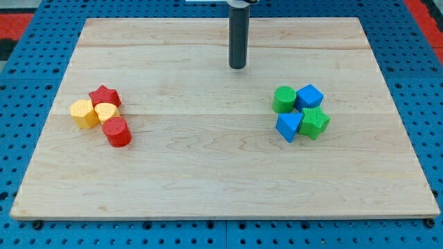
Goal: Move your arm close to the top side of the blue cube
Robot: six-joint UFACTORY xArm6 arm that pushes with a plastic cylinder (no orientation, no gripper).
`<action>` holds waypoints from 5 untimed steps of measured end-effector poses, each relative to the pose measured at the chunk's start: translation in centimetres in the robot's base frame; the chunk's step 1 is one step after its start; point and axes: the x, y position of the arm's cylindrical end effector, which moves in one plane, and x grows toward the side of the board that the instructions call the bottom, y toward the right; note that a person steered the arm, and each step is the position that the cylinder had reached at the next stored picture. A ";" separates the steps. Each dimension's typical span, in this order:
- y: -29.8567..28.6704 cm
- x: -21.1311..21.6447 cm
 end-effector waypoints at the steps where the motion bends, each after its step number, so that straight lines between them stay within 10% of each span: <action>1: 1.4 0.0; 5: 13.5 5.7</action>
